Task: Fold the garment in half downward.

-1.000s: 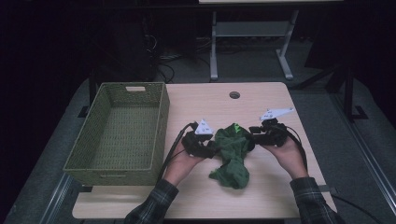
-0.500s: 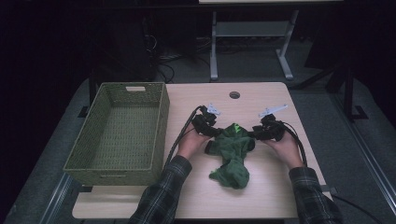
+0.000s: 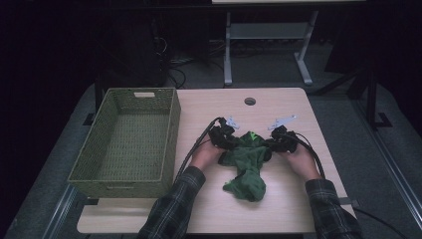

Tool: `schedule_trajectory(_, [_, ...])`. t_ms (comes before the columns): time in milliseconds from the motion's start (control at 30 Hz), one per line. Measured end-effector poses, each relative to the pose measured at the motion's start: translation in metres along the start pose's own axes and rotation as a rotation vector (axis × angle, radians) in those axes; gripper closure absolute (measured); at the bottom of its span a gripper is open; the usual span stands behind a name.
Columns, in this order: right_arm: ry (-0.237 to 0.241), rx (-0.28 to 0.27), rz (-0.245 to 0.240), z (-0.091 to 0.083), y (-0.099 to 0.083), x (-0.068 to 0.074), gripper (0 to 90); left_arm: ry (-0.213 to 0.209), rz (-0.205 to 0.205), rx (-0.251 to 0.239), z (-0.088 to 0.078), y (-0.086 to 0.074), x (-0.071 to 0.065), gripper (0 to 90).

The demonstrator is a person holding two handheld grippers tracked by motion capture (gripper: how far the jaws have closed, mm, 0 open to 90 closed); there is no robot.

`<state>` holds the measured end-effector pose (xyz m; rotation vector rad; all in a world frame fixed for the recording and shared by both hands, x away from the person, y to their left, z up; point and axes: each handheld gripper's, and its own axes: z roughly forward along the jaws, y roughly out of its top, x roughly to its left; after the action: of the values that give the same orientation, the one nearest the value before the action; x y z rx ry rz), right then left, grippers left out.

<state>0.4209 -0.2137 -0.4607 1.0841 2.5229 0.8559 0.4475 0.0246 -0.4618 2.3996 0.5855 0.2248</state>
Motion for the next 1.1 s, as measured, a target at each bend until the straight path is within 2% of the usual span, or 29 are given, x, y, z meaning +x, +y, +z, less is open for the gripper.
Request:
schedule_trajectory(67, [0.000,-0.010,0.014,0.001,0.001,-0.001,85.4,-0.006,0.010,0.010,0.000,0.002,-0.001,80.4])
schedule_trajectory(133, [0.019,-0.031,0.045,0.000,0.001,-0.003,86.0,0.001,0.003,0.014,-0.001,0.002,-0.002,85.3])
schedule_trajectory(233, [0.048,-0.071,0.092,-0.007,0.003,-0.006,86.2,0.012,-0.025,-0.013,-0.007,0.003,0.000,86.2])
schedule_trajectory(300, [0.050,-0.104,0.110,-0.014,0.006,-0.007,87.0,0.022,-0.036,-0.047,-0.015,0.006,0.002,86.4])
schedule_trajectory(400, [0.063,-0.159,0.135,-0.022,0.012,-0.009,87.9,0.040,-0.037,-0.098,-0.029,0.014,0.004,86.4])
schedule_trajectory(467, [0.055,-0.164,0.136,-0.026,0.019,-0.011,88.1,0.053,-0.035,-0.123,-0.038,0.021,0.006,86.3])
schedule_trajectory(567, [0.070,-0.213,0.156,-0.033,0.029,-0.015,88.3,0.080,-0.037,-0.168,-0.049,0.030,0.008,86.2])
schedule_trajectory(667, [0.064,-0.262,0.144,-0.043,0.037,-0.014,88.2,0.092,-0.029,-0.208,-0.061,0.033,0.005,86.0])
schedule_trajectory(767, [0.080,-0.285,0.104,-0.055,0.035,-0.005,88.2,0.087,-0.011,-0.243,-0.074,0.025,-0.007,85.9])
schedule_trajectory(900, [0.104,-0.311,0.038,-0.070,0.020,0.016,88.2,0.073,0.002,-0.285,-0.086,0.005,-0.029,85.9])
schedule_trajectory(1100, [0.141,-0.347,-0.026,-0.087,-0.003,0.047,88.1,0.053,0.065,-0.303,-0.097,-0.013,-0.062,85.9])
